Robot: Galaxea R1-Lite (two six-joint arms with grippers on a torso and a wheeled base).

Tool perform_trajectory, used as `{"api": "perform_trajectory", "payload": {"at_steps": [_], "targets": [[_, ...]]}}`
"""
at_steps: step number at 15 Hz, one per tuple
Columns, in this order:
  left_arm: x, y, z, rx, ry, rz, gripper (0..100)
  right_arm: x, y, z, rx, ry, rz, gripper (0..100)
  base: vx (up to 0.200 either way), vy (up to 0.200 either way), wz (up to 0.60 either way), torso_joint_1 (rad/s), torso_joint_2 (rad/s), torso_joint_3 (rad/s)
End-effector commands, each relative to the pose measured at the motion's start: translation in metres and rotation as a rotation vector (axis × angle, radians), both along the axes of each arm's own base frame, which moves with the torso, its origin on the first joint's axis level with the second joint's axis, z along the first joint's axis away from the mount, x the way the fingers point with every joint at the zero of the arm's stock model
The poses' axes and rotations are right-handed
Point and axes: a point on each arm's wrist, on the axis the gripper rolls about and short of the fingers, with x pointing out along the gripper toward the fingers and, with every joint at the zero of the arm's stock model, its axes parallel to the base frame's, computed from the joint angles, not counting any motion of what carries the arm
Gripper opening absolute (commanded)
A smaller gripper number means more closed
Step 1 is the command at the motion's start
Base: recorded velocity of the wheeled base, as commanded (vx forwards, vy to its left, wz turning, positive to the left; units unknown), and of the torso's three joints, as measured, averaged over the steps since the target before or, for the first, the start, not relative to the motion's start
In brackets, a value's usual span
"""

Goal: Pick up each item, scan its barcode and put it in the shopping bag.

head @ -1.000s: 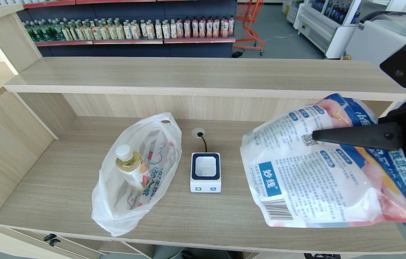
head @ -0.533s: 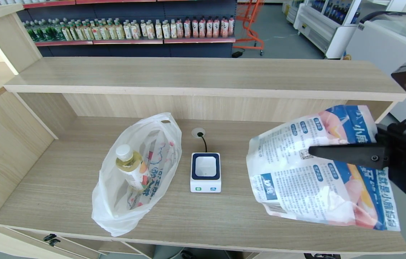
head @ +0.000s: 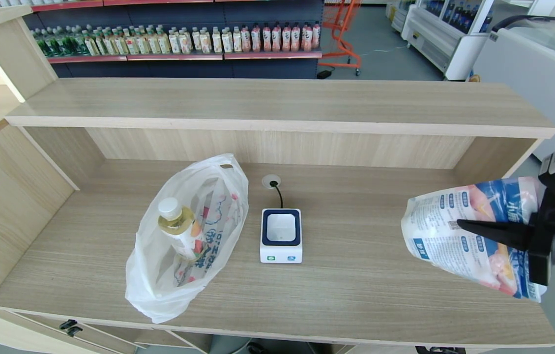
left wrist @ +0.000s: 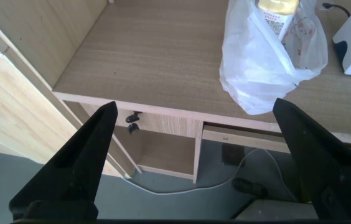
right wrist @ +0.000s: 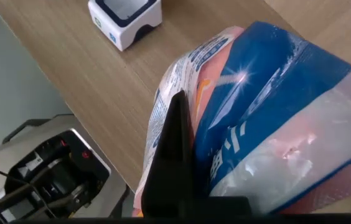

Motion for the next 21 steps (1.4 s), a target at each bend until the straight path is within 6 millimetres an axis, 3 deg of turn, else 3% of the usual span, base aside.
{"api": "perform_trajectory", "payload": {"at_steps": [1, 10, 21], "targets": [[0.000, 0.000, 0.000, 0.000, 0.000, 0.001, 100, -0.010, -0.002, -0.001, -0.018, -0.020, -0.017, 0, 0.000, 0.000, 0.00, 0.000, 0.00, 0.000], [0.000, 0.000, 0.000, 0.000, 0.000, 0.001, 100, -0.016, -0.006, -0.001, -0.028, -0.049, -0.003, 0, 0.000, 0.000, 0.00, 0.000, 0.00, 0.000], [0.000, 0.000, 0.000, 0.002, 0.000, 0.001, 100, -0.003, -0.004, -0.003, -0.008, -0.019, 0.043, 0, 0.000, 0.200, 0.00, 0.003, 0.00, 0.000]]}}
